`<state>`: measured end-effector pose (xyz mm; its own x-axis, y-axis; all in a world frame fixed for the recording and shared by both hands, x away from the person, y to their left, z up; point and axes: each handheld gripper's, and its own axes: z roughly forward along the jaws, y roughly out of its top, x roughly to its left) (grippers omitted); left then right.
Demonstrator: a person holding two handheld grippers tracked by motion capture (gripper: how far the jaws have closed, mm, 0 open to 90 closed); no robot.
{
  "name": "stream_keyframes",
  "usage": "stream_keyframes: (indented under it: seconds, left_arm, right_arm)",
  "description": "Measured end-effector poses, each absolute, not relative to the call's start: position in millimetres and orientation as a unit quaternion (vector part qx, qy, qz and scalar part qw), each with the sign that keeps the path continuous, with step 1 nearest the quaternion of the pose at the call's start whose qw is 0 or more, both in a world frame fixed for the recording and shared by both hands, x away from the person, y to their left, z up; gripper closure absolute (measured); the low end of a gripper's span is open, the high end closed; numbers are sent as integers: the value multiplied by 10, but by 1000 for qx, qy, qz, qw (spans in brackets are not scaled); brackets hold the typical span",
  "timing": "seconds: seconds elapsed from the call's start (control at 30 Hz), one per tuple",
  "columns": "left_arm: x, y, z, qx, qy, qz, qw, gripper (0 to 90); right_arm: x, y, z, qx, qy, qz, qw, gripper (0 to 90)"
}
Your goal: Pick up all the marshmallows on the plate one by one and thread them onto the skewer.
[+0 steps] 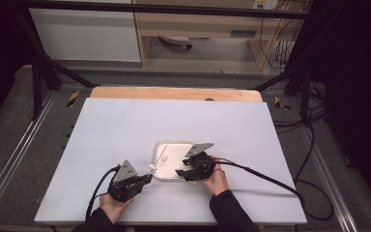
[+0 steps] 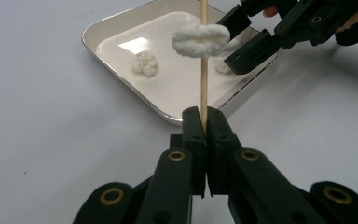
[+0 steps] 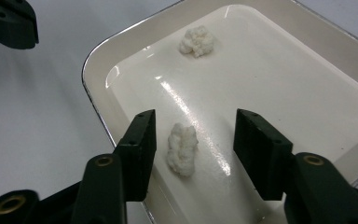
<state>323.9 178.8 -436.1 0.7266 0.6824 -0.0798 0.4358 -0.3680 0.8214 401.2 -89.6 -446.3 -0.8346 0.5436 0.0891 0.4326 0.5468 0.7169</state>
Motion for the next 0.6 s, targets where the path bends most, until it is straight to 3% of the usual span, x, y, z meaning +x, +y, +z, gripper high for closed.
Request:
stream_keyframes:
  seconds: [0.27,0.6]
  left_arm:
    - [3236,1780,-4363,817,342,137,444,880]
    - [3235,1778,-4363,818,339,136,444,880]
  right_arm:
    - [3976,-895,-4483,261,884,380,81,650]
    - [3937,-886,-4497,250,885,382,91,754]
